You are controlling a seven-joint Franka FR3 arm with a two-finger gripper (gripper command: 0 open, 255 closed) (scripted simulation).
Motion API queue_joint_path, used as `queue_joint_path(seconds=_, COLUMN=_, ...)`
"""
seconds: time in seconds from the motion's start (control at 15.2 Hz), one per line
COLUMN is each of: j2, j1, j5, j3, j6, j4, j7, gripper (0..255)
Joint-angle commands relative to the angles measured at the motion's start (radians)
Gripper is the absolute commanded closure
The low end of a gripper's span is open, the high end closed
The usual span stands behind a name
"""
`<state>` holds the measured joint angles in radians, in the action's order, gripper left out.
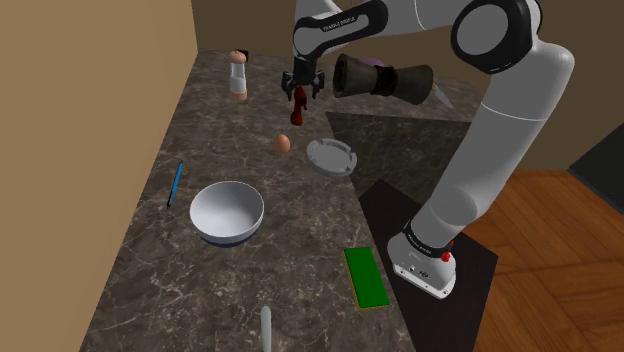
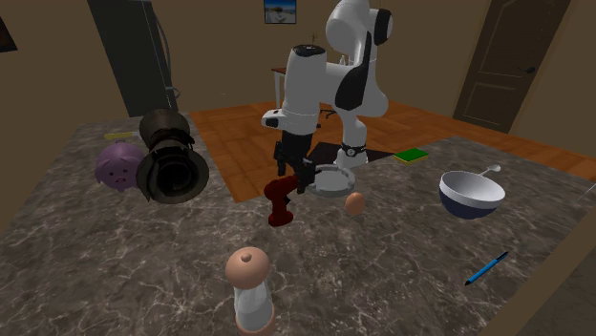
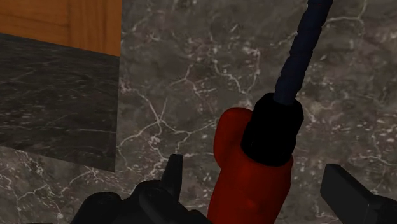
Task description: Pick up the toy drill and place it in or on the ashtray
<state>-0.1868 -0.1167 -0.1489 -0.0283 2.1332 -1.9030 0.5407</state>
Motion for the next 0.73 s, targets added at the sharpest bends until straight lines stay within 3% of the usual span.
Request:
queue_joint_path(seconds=0.0, j2=0.0, j1=0.0, j5=0.0, j3=0.0, j6=0.0, j4=0.0, j7=0.0, gripper=0)
queue_joint_path(seconds=0.07, j2=0.0, j1=0.0, j5=0.0, j3=0.0, j6=0.0, j4=0.0, j7=0.0, gripper=255)
queue_joint_path(seconds=0.66, j2=0.0, j1=0.0, j5=0.0, j3=0.0, j6=0.0, j4=0.0, j7=0.0, gripper=255)
